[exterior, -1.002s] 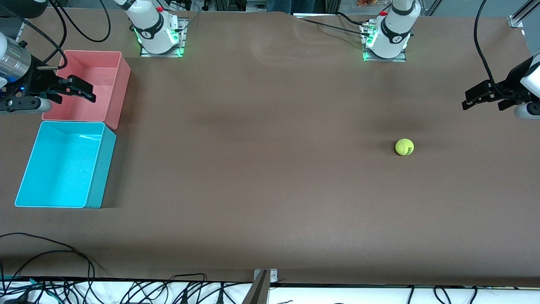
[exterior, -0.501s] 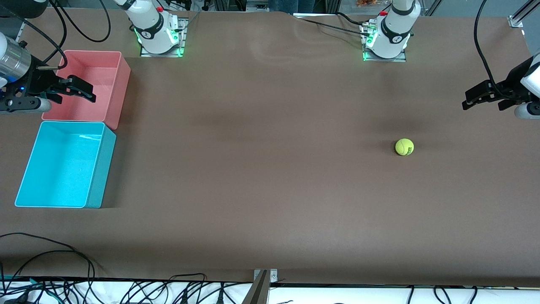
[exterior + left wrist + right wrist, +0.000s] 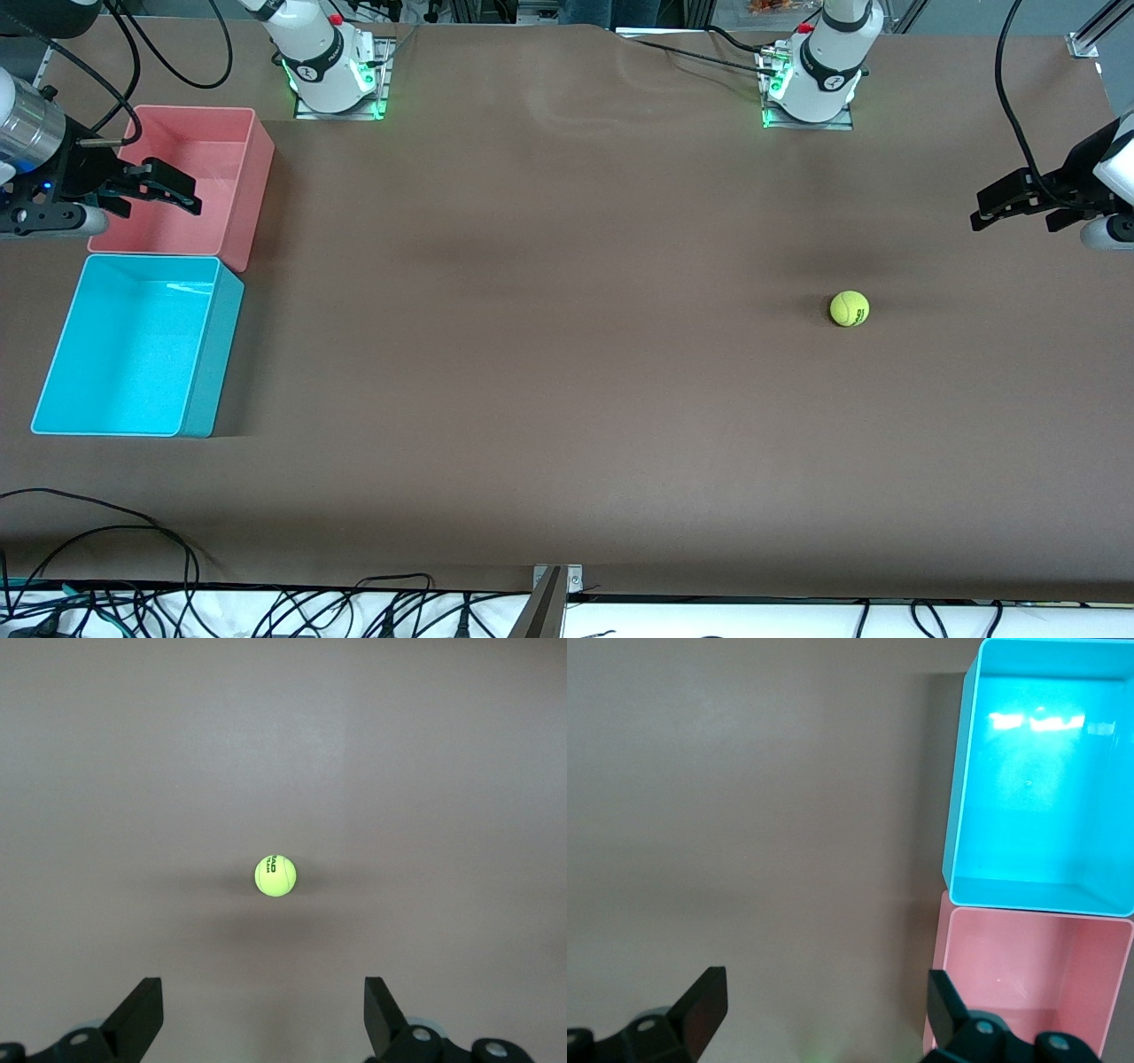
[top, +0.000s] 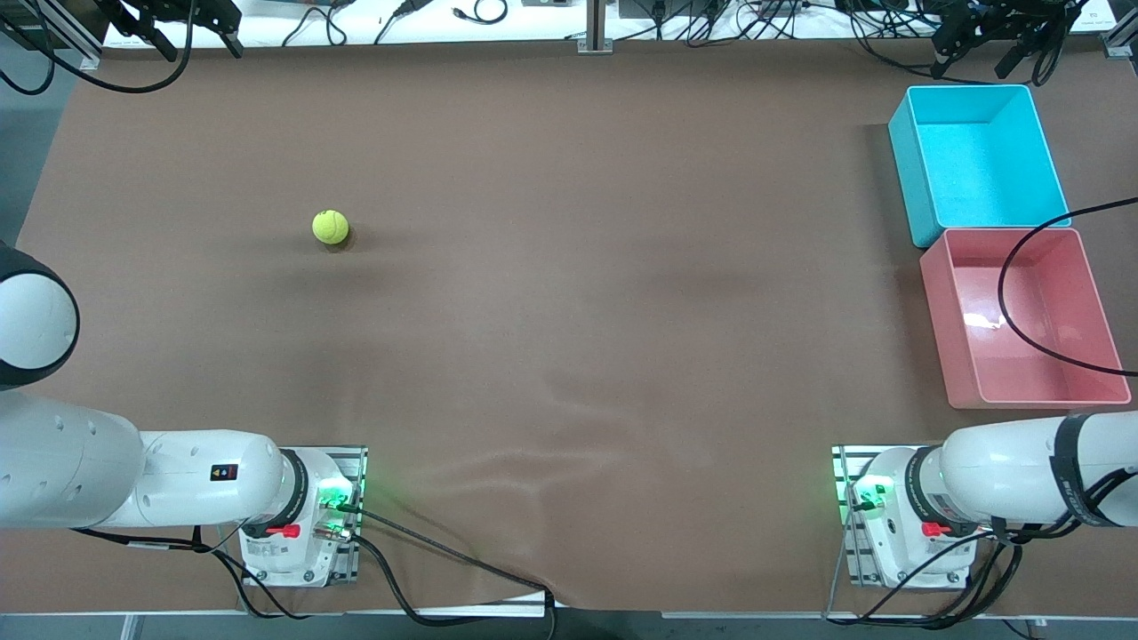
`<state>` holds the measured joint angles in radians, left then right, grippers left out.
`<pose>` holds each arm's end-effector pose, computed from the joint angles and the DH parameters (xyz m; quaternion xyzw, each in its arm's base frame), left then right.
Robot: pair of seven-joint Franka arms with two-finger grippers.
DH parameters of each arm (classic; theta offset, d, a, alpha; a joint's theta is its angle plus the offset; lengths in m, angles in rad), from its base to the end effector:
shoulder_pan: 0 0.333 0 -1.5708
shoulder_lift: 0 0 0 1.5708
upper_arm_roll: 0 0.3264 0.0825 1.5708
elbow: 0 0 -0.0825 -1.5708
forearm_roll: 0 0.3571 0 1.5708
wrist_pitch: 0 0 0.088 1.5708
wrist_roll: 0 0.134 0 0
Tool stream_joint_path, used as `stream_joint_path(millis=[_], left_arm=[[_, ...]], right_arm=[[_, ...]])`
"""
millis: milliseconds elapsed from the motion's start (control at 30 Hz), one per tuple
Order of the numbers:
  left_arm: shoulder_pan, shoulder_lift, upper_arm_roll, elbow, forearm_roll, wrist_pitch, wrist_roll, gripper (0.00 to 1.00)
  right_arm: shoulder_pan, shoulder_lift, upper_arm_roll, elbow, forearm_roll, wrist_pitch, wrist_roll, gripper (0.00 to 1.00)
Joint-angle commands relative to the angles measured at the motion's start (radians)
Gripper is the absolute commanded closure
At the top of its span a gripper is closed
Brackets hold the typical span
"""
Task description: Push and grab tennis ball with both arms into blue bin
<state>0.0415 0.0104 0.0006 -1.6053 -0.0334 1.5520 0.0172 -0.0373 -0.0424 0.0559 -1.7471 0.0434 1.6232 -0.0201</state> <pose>0.5254 0.0176 0.5857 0.9993 0.0127 -0.0313 0.0176 0.5101 0.0156 0.5560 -0.9988 -0.0172 0.0407 0.0205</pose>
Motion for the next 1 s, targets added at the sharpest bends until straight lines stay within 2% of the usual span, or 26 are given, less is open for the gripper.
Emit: stream_joint_path(millis=[0, 968], left_arm=[[0.006, 0.013, -0.004, 0.028, -0.011, -0.023, -0.035, 0.0], [0.006, 0.013, -0.008, 0.028, -0.01, -0.023, -0.082, 0.0]], right_arm=[[-0.006, -0.01, 0.004, -0.008, 0.016, -0.003, -0.001, 0.0], [-0.006, -0.01, 0.002, -0.008, 0.018, -0.003, -0.003, 0.0]])
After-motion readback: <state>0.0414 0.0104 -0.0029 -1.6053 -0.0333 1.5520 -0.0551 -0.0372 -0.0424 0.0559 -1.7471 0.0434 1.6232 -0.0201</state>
